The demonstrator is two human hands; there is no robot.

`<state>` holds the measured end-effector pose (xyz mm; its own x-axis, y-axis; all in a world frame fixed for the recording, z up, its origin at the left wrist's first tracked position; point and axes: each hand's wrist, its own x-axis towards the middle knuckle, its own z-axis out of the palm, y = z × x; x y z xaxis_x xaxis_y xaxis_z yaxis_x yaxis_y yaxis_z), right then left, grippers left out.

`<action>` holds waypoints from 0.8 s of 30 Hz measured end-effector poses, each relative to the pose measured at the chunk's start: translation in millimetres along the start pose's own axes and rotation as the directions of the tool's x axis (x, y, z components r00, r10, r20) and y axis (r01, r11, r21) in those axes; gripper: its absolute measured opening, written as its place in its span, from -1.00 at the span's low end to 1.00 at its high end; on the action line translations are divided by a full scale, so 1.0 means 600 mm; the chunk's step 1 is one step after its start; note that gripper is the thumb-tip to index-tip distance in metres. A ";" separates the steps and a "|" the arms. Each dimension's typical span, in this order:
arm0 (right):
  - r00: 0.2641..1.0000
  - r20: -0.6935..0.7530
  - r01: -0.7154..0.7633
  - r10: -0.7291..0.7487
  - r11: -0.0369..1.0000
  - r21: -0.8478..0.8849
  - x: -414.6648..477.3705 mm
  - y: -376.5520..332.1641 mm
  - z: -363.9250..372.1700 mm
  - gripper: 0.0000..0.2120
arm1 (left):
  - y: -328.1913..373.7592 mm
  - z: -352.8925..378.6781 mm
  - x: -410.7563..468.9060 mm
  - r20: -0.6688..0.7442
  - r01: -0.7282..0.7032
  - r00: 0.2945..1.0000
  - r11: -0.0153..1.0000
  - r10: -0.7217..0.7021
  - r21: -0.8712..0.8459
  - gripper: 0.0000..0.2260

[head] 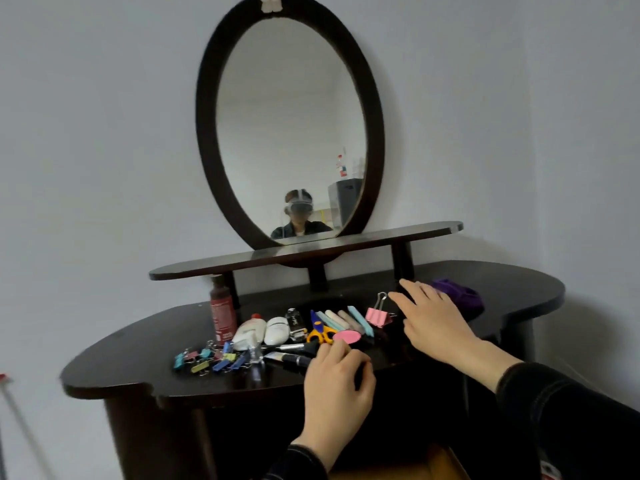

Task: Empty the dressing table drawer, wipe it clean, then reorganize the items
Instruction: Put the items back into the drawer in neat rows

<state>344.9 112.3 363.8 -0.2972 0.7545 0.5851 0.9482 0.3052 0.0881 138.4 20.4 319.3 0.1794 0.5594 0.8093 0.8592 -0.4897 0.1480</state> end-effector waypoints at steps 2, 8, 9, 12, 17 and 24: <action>0.992 -0.124 0.019 0.006 0.981 0.194 0.011 -0.050 -0.015 -0.52 | -0.007 -0.015 0.003 0.068 0.066 0.996 0.992 -0.059 -0.108 -0.88; 0.963 -0.244 0.031 0.116 0.850 0.526 0.059 -0.187 -0.020 -0.73 | -0.065 -0.108 0.020 -0.006 0.110 0.993 0.948 -0.117 -0.300 -0.89; 0.965 -0.239 0.037 0.107 0.848 0.529 0.061 -0.202 -0.011 -0.73 | -0.083 -0.124 0.019 -0.033 0.095 0.993 0.954 -0.109 -0.283 -0.88; 0.974 -0.226 0.113 -0.013 0.892 0.437 0.064 -0.233 0.019 -0.71 | -0.149 -0.165 0.018 -0.151 0.142 0.972 0.961 -0.181 -0.239 -0.86; 0.979 -0.178 0.164 -0.098 0.897 0.410 0.068 -0.236 0.041 -0.64 | -0.265 -0.194 0.037 -0.254 0.486 0.792 0.824 -0.556 -0.290 -0.83; 0.983 -0.156 0.157 -0.101 0.899 0.408 0.064 -0.241 0.040 -0.51 | -0.362 -0.185 0.115 -0.116 0.719 0.678 0.687 -0.726 -0.100 -0.27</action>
<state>193.4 111.0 354.3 -0.3702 0.6202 0.6916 0.7603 0.6301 -0.1581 -89.0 91.2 405.7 -0.5579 0.6572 0.5069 0.6716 -0.0013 0.7409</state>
